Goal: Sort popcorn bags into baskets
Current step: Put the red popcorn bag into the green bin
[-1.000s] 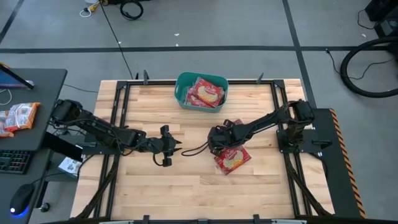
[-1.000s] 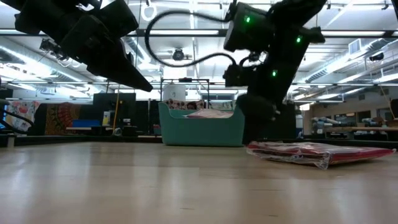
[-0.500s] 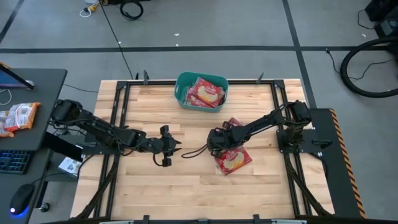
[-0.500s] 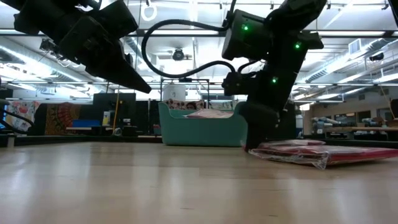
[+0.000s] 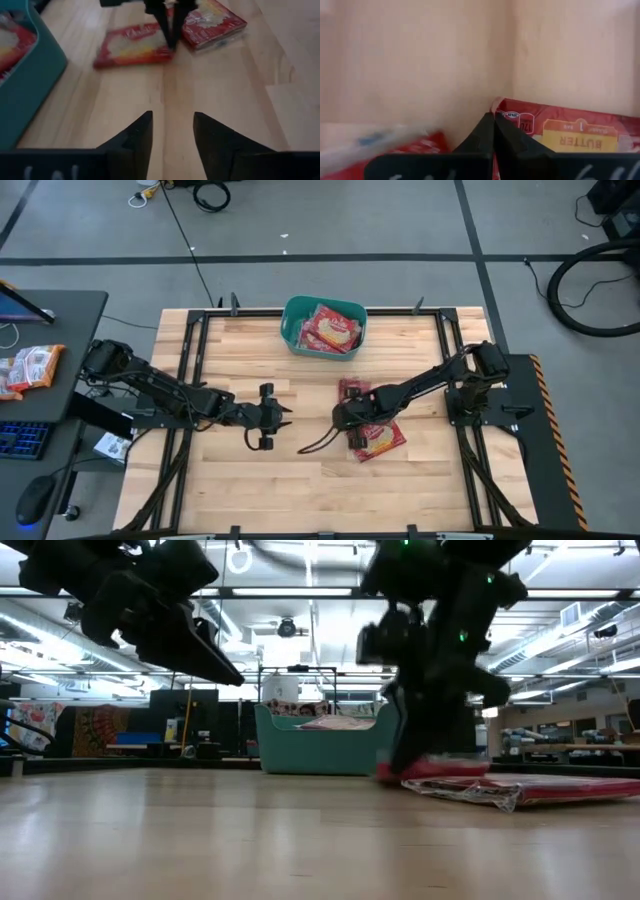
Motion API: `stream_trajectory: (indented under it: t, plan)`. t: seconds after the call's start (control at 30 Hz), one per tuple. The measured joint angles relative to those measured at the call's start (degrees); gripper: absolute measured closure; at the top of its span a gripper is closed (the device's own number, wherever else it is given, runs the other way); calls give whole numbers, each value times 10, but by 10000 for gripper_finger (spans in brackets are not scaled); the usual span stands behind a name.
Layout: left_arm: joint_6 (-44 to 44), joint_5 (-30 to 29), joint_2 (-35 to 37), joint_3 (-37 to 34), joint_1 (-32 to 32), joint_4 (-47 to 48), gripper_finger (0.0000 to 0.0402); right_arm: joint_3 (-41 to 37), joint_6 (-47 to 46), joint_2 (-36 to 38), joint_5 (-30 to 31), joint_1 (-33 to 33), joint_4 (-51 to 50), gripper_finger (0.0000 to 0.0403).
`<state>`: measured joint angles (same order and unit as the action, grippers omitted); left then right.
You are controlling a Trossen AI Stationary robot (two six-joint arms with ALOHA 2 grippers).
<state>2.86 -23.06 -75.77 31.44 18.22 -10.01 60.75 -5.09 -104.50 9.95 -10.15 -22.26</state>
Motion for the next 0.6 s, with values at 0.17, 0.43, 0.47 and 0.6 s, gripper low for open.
stream_trajectory:
  t: [0.17, 0.43, 0.47, 0.6]
  plan:
    - [-31, -2, 0, 0, 0, -30, 209, 0, 40, 31, -43, 0, 47, 396]
    - [-115, 8, -4, 0, 0, -89, 178, 0, 105, 75, -144, 3, 119, 396]
    - [-130, 8, -4, -1, 0, -100, 178, 0, 111, 80, -158, 4, 129, 396]
    - [-152, 14, -13, -1, -2, -138, 178, 1, 117, 99, -176, 10, 152, 396]
